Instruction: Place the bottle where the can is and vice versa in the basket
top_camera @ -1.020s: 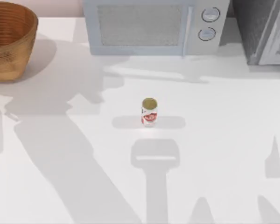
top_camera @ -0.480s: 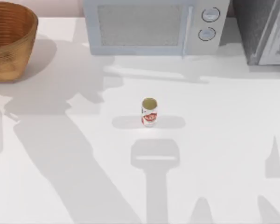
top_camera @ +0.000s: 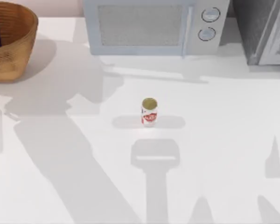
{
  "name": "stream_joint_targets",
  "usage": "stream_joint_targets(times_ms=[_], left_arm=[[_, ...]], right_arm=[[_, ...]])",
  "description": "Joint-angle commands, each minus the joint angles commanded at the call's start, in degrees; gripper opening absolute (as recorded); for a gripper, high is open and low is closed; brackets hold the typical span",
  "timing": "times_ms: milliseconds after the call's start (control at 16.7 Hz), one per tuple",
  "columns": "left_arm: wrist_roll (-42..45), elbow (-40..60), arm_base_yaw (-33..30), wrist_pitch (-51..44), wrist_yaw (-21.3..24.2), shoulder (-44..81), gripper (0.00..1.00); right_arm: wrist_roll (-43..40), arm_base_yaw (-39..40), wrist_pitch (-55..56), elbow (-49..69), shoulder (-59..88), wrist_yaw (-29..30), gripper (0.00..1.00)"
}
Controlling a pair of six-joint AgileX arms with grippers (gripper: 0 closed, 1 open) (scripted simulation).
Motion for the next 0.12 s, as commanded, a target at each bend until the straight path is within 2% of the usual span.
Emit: stream_joint_targets(times_ms=[120], left_arm=[[0.0, 0.0, 0.0, 0.0, 0.0, 0.0, 1.00]], right_arm=[[0.0, 0.0, 0.0, 0.0, 0.0, 0.0, 1.00]])
